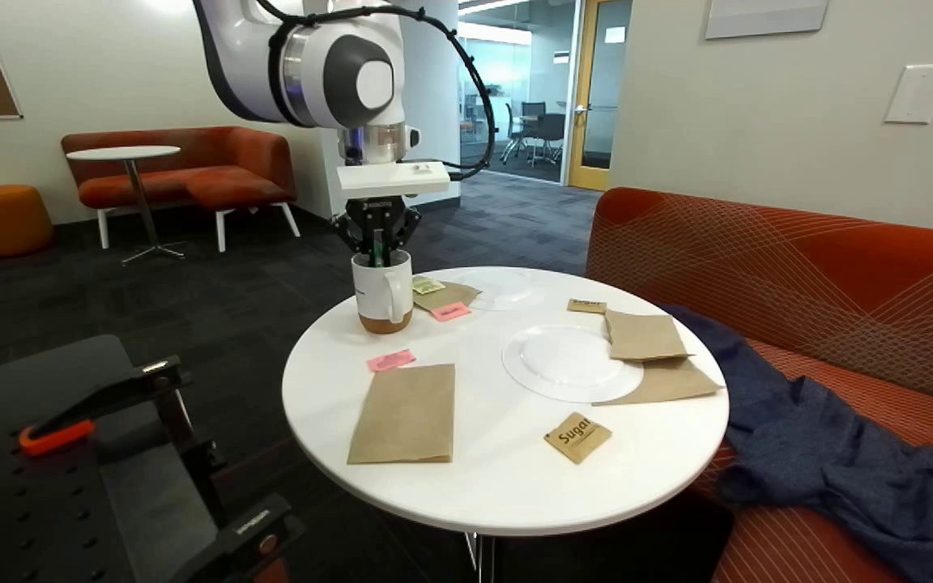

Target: Put the marker on the table

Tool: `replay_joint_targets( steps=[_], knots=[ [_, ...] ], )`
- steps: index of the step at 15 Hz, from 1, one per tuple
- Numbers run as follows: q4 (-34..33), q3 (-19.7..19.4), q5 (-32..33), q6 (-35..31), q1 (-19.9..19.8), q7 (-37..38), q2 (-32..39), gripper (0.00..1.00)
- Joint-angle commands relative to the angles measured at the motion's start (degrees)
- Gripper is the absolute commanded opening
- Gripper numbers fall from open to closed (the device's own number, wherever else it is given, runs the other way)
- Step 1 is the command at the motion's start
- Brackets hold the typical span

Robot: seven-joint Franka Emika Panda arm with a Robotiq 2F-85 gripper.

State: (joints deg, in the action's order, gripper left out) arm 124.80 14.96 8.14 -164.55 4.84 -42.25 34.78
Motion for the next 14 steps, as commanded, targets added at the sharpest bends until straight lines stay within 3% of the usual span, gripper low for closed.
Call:
replay_joint_targets(
  steps=[1,14],
  knots=[
    [1.25,0.84,1.58,-0.13,-0.8,1.57,-1.86,0.05],
    [9.05,-0.06,2.51,0.91,1.25,4.63,-15.93,0.05]
  ],
)
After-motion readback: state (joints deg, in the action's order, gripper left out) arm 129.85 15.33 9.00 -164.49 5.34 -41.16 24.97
